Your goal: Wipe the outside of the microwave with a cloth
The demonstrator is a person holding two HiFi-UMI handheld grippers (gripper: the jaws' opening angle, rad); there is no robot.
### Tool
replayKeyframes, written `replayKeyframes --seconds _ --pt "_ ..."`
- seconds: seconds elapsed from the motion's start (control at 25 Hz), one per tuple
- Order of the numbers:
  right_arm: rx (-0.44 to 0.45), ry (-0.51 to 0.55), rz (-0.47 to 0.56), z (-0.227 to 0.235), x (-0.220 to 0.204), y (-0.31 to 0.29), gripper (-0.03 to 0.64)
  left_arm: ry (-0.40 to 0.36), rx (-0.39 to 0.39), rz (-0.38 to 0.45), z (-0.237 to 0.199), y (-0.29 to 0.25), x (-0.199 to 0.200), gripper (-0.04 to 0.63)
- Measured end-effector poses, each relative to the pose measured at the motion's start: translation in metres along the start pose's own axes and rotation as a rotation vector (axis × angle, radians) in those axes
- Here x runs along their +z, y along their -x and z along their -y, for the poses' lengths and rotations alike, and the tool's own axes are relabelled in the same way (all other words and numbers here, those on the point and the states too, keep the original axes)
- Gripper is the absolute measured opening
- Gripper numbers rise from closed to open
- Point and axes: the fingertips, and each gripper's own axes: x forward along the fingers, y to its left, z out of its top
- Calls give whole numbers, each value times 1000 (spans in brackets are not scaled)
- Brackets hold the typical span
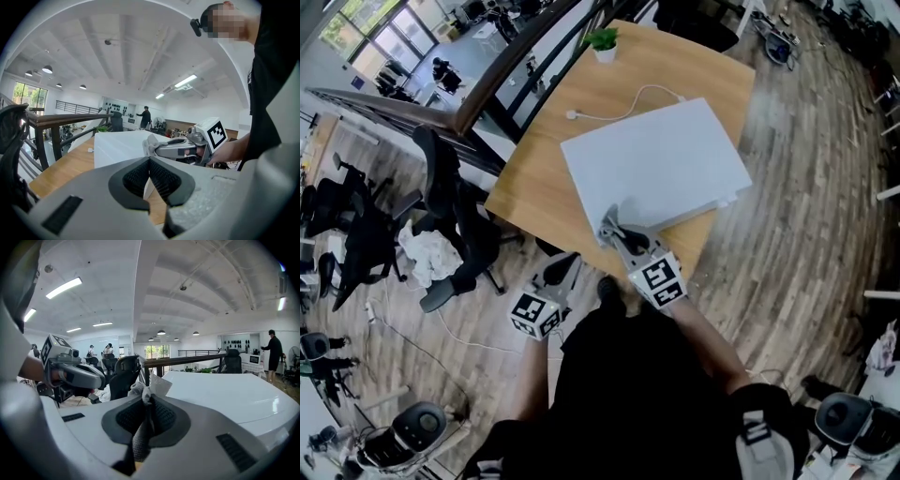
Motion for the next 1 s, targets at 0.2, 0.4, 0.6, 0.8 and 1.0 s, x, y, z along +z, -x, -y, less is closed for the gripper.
replayKeyframes --seconds 0.2,0.4,0.6,0.8,1.0 --pt "-13 -29 -16 2 0 -18 21 -1 -35 -12 -21 -11 2 0" --pt "-65 6 -55 1 -1 -27 21 -8 -81 -17 -32 -22 6 0" --pt "-126 119 -121 0 -9 -35 21 -9 -117 -37 -44 -30 4 0" --pt "-137 94 -140 3 -7 -37 21 -9 -158 -47 -50 -39 4 0" --pt "-144 72 -152 8 -8 -32 23 -23 -188 -48 -44 -48 7 0"
